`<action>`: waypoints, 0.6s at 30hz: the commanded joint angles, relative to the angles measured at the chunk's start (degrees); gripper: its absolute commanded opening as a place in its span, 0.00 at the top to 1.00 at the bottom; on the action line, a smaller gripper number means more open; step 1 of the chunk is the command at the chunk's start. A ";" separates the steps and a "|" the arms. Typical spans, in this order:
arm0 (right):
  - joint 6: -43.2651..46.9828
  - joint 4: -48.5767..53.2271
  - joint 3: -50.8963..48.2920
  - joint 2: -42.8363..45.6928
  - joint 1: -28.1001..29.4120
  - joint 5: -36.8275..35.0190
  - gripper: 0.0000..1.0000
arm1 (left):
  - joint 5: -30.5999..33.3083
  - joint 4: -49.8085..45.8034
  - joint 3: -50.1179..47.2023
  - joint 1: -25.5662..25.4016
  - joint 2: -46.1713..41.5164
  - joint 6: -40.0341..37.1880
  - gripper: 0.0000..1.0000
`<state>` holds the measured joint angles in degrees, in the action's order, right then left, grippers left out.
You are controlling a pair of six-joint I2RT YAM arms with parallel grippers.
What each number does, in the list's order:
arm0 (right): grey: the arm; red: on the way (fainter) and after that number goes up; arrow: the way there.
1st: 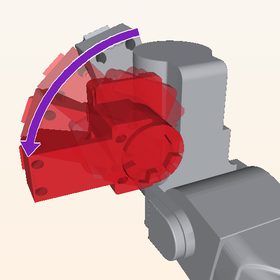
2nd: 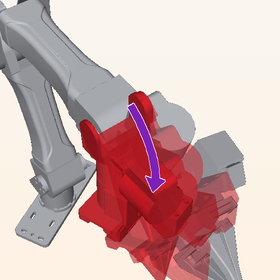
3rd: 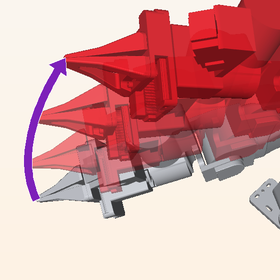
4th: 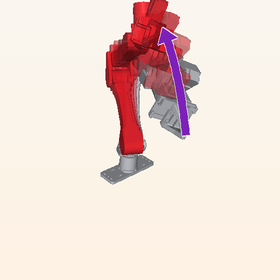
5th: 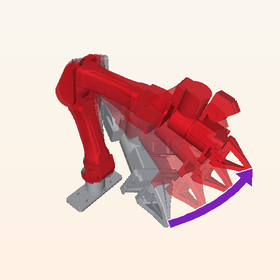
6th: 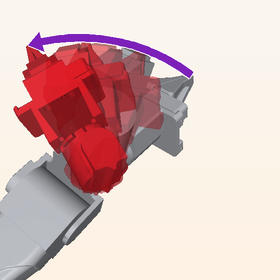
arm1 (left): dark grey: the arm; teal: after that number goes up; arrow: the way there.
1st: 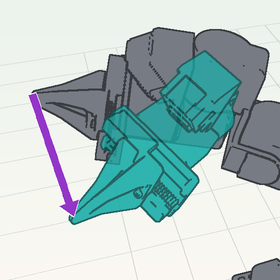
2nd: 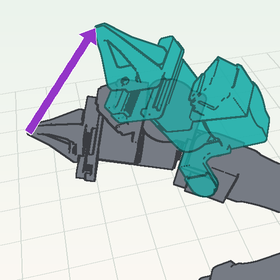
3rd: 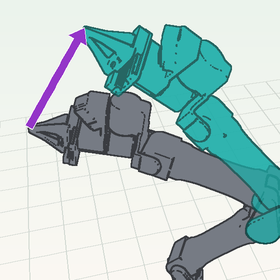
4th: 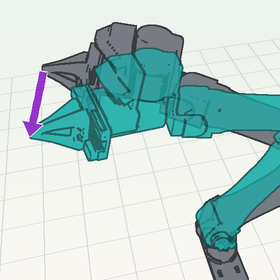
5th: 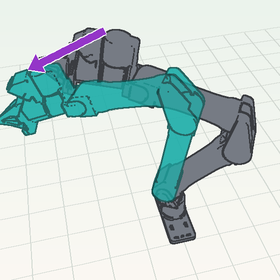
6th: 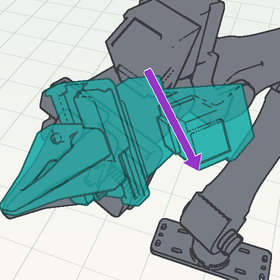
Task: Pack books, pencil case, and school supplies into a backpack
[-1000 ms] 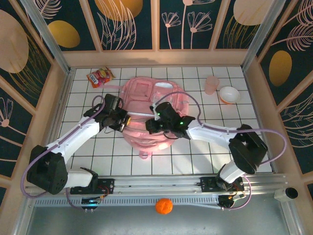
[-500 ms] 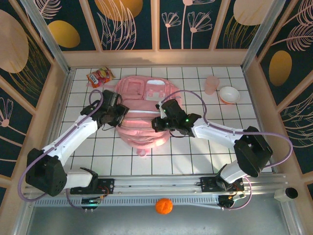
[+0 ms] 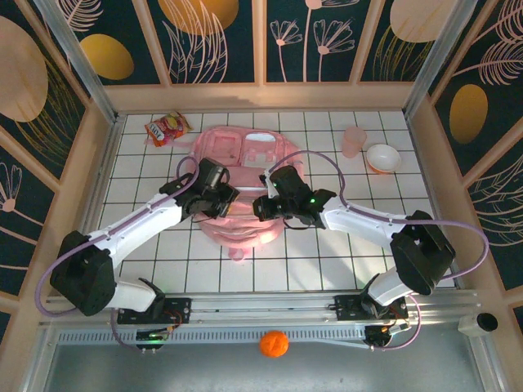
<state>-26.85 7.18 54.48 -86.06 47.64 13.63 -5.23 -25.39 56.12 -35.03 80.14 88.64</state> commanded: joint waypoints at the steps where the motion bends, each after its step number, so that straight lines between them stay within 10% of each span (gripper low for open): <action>1: 1.63 1.09 0.14 2.13 -1.95 -1.05 1.00 | 3.79 -0.88 -0.03 0.99 0.87 0.91 0.99; 18: 5.30 5.50 -0.48 5.19 -18.71 5.78 1.00 | 2.90 1.69 -9.27 6.83 -6.13 -2.95 1.00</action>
<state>-23.83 10.63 51.70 -82.11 29.04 19.38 -2.09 -24.29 46.96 -28.21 73.89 87.90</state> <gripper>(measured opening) 0.045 0.053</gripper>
